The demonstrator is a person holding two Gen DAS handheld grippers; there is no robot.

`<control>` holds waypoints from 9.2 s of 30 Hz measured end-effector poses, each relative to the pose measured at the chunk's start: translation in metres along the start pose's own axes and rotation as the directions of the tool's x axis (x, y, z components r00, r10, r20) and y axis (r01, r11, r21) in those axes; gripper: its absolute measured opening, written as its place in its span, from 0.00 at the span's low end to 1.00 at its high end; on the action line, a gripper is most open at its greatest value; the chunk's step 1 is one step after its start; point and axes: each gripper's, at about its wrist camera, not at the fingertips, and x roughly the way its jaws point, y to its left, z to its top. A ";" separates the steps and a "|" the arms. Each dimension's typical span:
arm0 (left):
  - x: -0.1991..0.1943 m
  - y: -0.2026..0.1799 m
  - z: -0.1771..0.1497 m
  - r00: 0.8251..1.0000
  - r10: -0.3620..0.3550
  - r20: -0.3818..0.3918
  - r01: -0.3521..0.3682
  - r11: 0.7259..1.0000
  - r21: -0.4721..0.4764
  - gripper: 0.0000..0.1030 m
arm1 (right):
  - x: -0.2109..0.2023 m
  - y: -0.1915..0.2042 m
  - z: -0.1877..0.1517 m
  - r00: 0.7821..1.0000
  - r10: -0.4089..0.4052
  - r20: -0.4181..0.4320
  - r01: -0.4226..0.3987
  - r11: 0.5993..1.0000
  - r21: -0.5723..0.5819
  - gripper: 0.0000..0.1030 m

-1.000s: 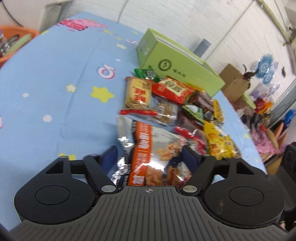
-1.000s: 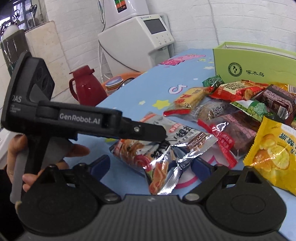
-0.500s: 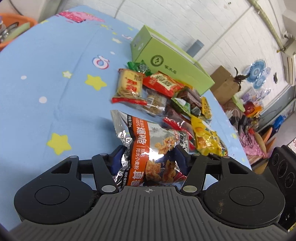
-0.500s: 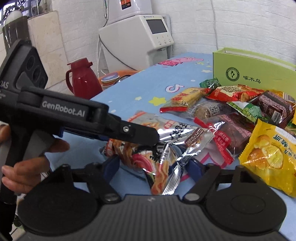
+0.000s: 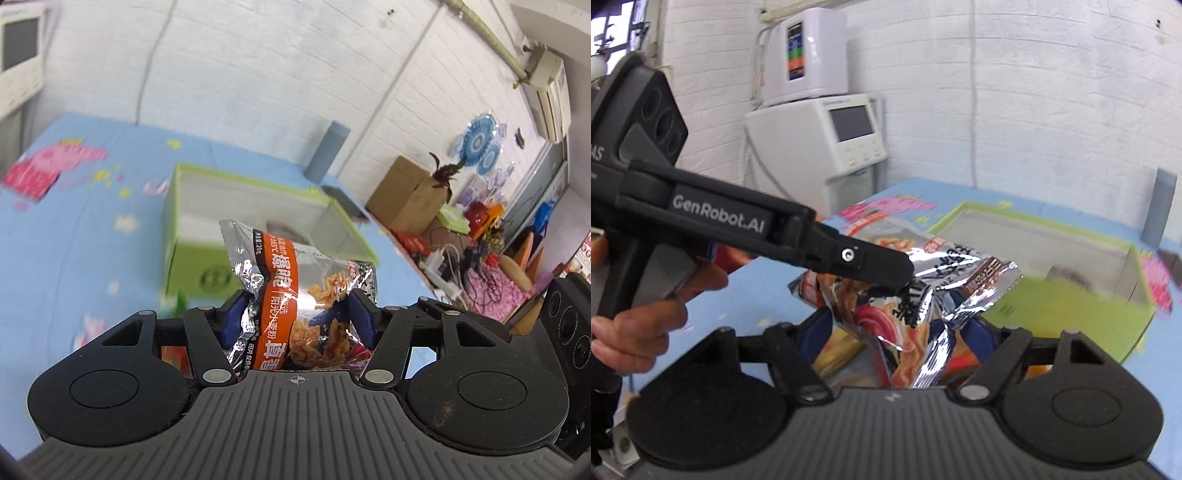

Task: Organize snacks
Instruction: 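Carry the orange-and-silver bag with the left tool over the green box, then open the left tool to release the bag into the box, then move the left tool back toward the yellow chip bag, then close the left tool on the yellow chip bag, then lift the yellow bag with the left tool over the green box, then open the left tool to drop the yellow bag into the box, then move the left tool to the blue cookie bag, then close the left tool on the blue cookie bag, then carry the blue cookie bag with the left tool over the box, then open the left tool to release the cookie bag into the box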

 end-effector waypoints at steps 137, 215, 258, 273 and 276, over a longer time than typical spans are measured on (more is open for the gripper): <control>0.044 -0.080 -0.171 0.955 -0.036 -0.293 0.058 0.996 0.065 0.28 | -0.089 -0.010 -0.176 0.994 -0.087 -0.067 0.101 0.963 0.251 0.79; 0.119 -0.112 -0.133 0.951 -0.020 -0.308 0.039 0.998 0.055 0.60 | -0.085 -0.104 -0.168 0.978 -0.171 -0.121 0.199 0.938 0.285 0.91; 0.042 -0.089 -0.155 0.976 0.027 -0.215 -0.019 0.999 0.039 0.15 | -0.075 -0.013 -0.154 0.993 -0.102 -0.054 0.111 0.972 0.205 0.73; 0.093 -0.062 0.034 0.994 0.100 -0.032 -0.098 0.992 0.077 0.15 | 0.011 -0.088 0.012 0.994 -0.091 0.068 0.088 0.995 0.049 0.74; 0.122 -0.044 0.056 0.991 0.125 -0.049 -0.121 0.990 0.070 0.15 | 0.044 -0.107 0.030 0.995 -0.085 0.046 0.083 0.996 0.042 0.74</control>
